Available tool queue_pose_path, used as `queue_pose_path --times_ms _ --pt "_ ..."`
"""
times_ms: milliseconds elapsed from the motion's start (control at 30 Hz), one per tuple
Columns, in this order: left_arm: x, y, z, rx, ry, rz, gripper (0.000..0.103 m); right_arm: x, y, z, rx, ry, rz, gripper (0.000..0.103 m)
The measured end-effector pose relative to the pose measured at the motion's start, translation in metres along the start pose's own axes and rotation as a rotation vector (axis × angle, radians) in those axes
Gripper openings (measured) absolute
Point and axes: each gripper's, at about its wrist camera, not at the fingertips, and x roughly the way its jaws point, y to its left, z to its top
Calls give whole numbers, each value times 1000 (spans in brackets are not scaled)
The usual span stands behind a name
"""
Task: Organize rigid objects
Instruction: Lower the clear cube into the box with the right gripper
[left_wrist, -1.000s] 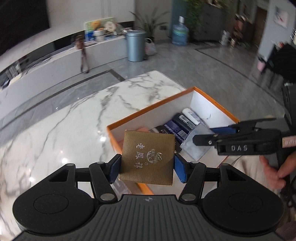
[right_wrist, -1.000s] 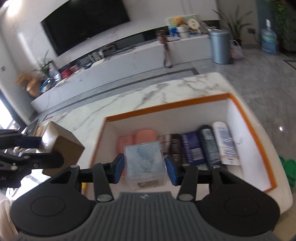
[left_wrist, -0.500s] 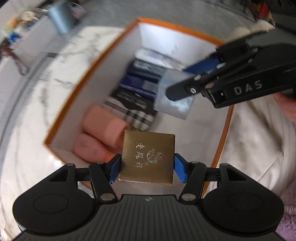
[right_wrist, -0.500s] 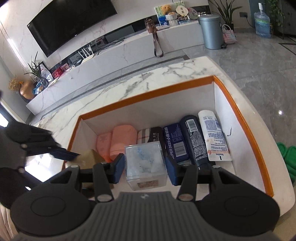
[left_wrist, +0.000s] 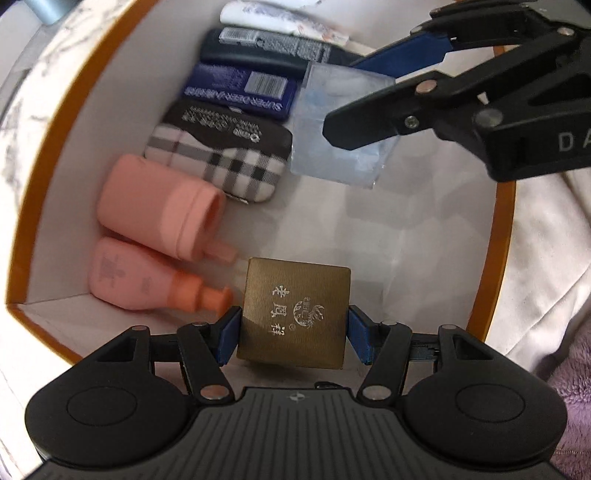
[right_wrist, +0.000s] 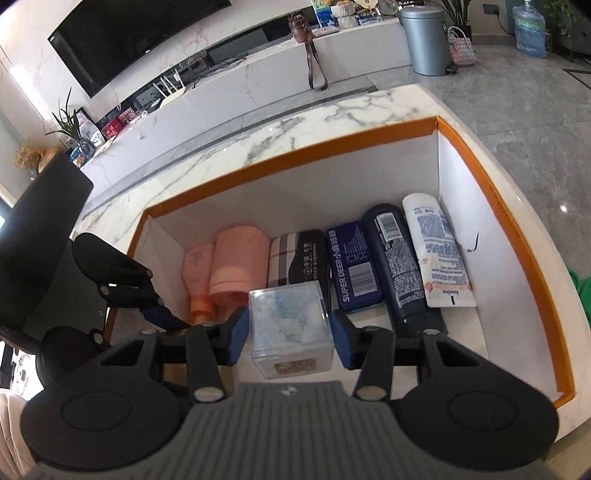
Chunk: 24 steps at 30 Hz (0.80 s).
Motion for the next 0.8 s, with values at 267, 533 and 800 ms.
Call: queue_pose_path --times_ms 267,533,800 --pt "1 0 -5 -3 -12 25 71 4 4 -4 -7 29 0 50" --pt "-30 1 -21 -93 -167 15 71 5 5 -7 2 61 3 50" --pt "-76 -5 -44 -362 -410 87 71 7 11 -9 20 107 49 49"
